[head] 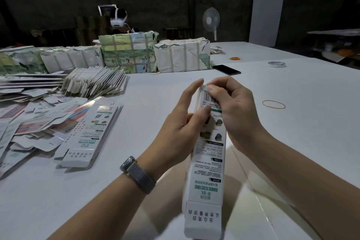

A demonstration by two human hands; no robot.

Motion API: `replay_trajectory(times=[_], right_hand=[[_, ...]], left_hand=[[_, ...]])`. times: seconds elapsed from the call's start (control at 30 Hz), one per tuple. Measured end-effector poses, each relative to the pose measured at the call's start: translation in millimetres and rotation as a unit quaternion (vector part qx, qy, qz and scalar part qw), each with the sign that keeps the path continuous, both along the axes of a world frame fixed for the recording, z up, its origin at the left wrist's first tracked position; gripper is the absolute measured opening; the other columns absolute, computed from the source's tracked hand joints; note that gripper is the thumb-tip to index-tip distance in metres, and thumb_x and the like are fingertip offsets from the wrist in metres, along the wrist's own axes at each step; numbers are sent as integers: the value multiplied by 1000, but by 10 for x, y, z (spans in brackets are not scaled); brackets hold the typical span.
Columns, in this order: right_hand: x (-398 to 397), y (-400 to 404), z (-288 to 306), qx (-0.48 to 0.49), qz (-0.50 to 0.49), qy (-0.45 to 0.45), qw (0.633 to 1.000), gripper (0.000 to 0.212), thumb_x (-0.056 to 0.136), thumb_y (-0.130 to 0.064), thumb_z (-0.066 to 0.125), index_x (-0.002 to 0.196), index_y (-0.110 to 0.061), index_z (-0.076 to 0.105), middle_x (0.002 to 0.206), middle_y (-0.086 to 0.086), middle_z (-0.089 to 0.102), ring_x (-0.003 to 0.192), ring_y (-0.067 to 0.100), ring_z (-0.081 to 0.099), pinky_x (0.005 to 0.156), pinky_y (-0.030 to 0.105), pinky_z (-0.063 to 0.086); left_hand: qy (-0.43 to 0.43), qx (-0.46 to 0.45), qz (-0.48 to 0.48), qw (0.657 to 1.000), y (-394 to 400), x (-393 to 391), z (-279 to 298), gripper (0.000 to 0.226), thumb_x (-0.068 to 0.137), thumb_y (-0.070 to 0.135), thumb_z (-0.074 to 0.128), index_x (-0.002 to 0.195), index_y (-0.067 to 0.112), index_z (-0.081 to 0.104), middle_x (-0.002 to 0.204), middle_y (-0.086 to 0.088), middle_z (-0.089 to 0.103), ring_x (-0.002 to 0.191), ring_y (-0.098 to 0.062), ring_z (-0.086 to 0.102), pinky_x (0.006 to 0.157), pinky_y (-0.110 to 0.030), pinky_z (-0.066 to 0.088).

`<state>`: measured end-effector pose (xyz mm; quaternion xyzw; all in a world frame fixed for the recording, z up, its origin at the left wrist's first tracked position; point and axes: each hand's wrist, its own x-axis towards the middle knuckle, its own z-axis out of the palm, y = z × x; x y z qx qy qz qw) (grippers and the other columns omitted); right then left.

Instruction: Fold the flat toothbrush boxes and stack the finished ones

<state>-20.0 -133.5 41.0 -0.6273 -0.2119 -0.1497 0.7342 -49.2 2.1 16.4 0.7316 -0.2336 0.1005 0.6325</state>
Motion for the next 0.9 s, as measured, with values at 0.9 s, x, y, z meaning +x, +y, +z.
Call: replay_trajectory(times=[0.9], right_hand=[[27,-33,-2,-10,-2,56,998,23,95,-7,60,73,-13,59,66,2,59,65,20,59,63,36,53]], left_hand=[[21,40,-21,999,63,-14,-2,57,84,57,56,134,71,33,108,-2,77,90,-26,76,76,-55,62]])
